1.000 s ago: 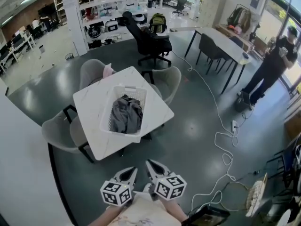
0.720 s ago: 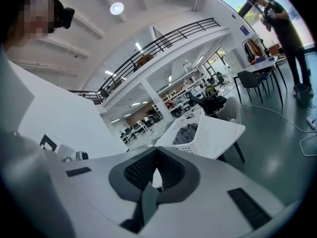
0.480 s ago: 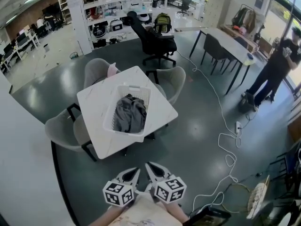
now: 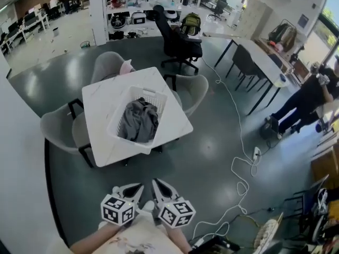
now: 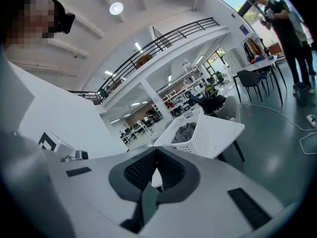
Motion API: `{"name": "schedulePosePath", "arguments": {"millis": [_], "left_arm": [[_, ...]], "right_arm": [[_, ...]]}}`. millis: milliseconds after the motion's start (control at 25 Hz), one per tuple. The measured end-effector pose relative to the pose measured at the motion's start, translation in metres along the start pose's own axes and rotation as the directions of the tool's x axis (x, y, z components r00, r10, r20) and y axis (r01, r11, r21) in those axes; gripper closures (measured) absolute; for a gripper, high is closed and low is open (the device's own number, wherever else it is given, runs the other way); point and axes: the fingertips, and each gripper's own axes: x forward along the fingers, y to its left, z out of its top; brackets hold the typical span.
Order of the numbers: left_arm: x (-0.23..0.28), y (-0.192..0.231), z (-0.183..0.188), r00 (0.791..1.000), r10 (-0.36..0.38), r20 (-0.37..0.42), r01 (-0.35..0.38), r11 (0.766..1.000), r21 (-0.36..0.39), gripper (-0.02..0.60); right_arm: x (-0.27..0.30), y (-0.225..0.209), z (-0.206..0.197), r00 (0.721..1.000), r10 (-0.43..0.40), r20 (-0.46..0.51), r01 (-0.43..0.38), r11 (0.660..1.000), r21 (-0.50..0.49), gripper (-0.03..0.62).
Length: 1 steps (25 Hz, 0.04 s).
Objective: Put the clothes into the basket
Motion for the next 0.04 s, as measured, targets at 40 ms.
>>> {"name": "schedulePosePath", "arguments": {"millis": [40], "left_arm": [[-0.0006,0.0094,0.0016,1.000,0.004,-0.015,-0.004,1.000,0.013,0.571]], "right_arm": [[0.0079,0.0026,-0.0038,1.000,0.005,0.014,-0.005,1.000,0.016,0.585]]}}
